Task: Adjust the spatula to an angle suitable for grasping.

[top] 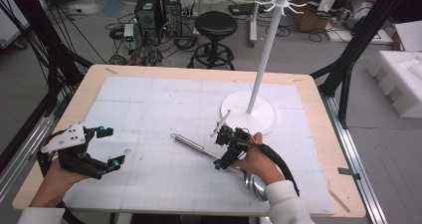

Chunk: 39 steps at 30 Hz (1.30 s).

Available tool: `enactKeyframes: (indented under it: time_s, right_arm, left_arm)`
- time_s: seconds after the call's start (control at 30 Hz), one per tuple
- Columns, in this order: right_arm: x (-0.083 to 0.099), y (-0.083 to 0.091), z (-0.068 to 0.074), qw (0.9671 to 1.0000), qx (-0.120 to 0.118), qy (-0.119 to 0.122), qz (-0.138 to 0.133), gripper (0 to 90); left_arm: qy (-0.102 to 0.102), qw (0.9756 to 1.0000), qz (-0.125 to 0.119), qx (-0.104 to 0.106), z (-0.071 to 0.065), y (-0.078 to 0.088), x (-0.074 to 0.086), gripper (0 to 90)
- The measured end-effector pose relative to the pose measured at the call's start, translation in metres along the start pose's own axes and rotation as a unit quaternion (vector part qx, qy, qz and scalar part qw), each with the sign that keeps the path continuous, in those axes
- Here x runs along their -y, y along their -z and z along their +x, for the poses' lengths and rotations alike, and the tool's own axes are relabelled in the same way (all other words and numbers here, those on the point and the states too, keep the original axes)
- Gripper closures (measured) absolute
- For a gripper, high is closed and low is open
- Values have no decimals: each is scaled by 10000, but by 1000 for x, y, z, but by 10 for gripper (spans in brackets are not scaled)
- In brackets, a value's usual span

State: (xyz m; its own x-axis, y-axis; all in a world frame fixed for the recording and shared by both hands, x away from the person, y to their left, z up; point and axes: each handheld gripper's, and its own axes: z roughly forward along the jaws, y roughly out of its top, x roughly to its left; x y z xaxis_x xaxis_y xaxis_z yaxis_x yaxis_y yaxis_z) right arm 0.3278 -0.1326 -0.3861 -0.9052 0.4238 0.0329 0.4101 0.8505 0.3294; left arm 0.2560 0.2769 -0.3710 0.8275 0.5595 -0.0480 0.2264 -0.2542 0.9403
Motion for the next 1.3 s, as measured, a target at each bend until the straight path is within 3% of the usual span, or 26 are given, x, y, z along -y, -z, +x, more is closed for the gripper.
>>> enactKeyframes:
  time_s: [0.13, 0.4, 0.6, 0.87, 1.3]
  right_arm:
    - [-3, -8, 0, 9997, -43, 22, 258, 186]
    - [-10, -19, 1, 9992, -86, 0, 396, 283]
    - [-12, -22, 0, 9991, 103, -69, 417, 356]
    - [-15, -25, 2, 9982, 31, -218, 551, 469]
    - [-17, -29, 3, 9978, 117, -113, 640, 605]
  left_arm:
    - [-24, 10000, 27, 2, 0, 0, 0, 17]
    - [-21, 10000, 29, -1, 0, -1, 0, 17]
    - [-22, 10000, 48, 37, -1, -2, 0, 17]
    - [2, 10000, 49, -18, -1, -1, 0, 17]
    - [-38, 10000, 34, -26, -2, -1, -2, 17]
